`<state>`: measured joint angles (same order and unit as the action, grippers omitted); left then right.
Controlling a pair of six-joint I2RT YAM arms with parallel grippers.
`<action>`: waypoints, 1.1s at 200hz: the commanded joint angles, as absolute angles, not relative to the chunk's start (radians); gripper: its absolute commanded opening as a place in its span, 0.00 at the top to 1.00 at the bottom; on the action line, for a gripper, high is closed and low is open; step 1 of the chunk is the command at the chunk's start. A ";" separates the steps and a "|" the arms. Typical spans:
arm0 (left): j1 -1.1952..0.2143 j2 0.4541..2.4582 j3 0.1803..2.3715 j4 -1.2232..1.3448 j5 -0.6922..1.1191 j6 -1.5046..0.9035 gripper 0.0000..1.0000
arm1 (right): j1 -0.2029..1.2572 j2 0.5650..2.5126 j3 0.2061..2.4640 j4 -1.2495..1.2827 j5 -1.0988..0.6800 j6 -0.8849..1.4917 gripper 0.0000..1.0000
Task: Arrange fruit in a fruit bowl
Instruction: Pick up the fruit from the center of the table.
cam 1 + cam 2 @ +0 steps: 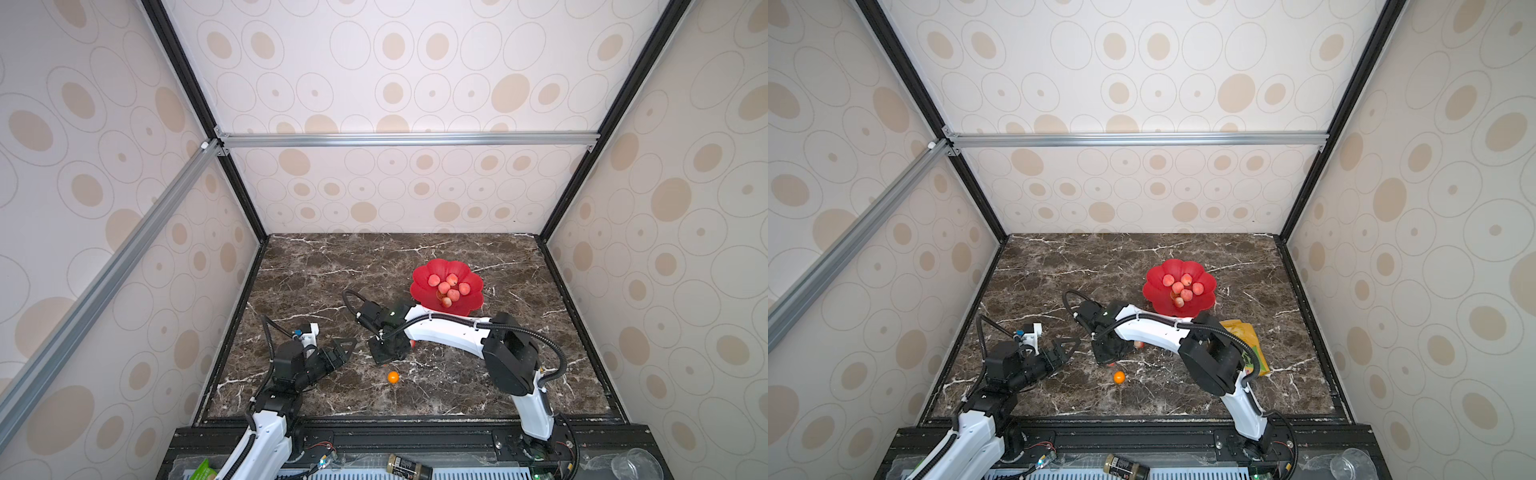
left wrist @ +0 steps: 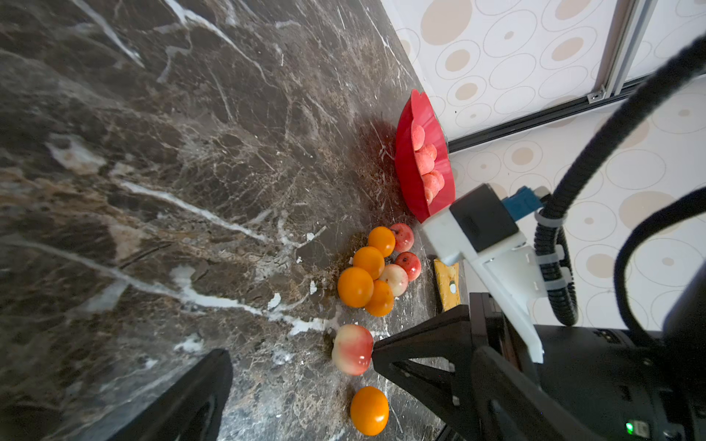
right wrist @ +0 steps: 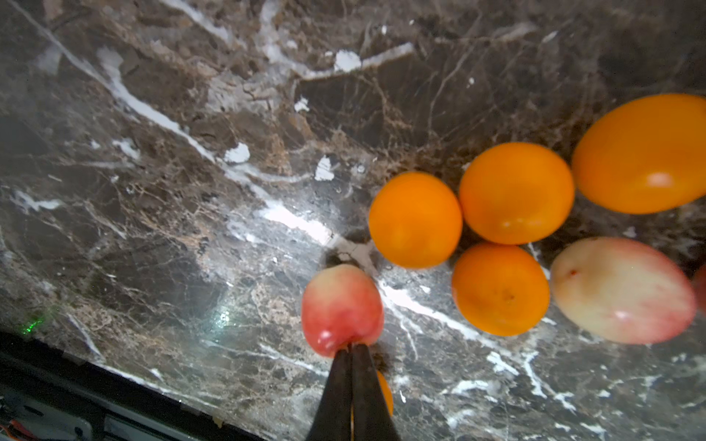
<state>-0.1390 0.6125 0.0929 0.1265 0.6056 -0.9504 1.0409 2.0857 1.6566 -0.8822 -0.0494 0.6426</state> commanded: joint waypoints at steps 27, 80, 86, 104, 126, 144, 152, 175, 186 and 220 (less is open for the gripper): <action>-0.130 0.619 0.117 0.156 0.622 -0.932 0.01 | 1.048 2.097 1.678 -0.908 -0.044 0.648 0.99; -0.130 0.620 0.126 0.147 0.623 -0.912 0.01 | 1.048 2.079 1.675 -0.910 -0.046 0.650 1.00; -0.130 0.621 0.128 0.147 0.622 -0.909 0.01 | 1.049 2.072 1.674 -0.910 -0.045 0.650 1.00; -0.130 0.627 0.136 0.147 0.624 -0.899 0.01 | 1.048 2.058 1.670 -0.912 -0.040 0.649 1.00; -0.130 0.642 0.143 0.158 0.633 -0.890 0.01 | 1.048 2.042 1.662 -0.913 -0.038 0.650 1.00; -0.131 0.653 0.149 0.172 0.640 -0.883 0.01 | 1.049 2.024 1.649 -0.910 -0.035 0.654 1.00; -0.133 0.657 0.154 0.174 0.641 -0.878 0.01 | 1.048 2.014 1.644 -0.910 -0.034 0.656 1.00; -0.141 0.672 0.172 0.178 0.641 -0.864 0.01 | 1.048 1.983 1.621 -0.906 -0.027 0.660 1.00; -0.148 0.680 0.182 0.180 0.638 -0.858 0.01 | 1.046 1.968 1.611 -0.908 -0.025 0.662 1.00; -0.190 0.702 0.206 0.207 0.617 -0.849 0.01 | 1.038 1.921 1.567 -0.907 -0.019 0.667 1.00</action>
<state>-0.1600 0.6907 0.1543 0.1600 0.6220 -0.8791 1.0405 1.9686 1.6020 -0.8825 -0.0410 0.6472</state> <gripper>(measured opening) 0.986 0.043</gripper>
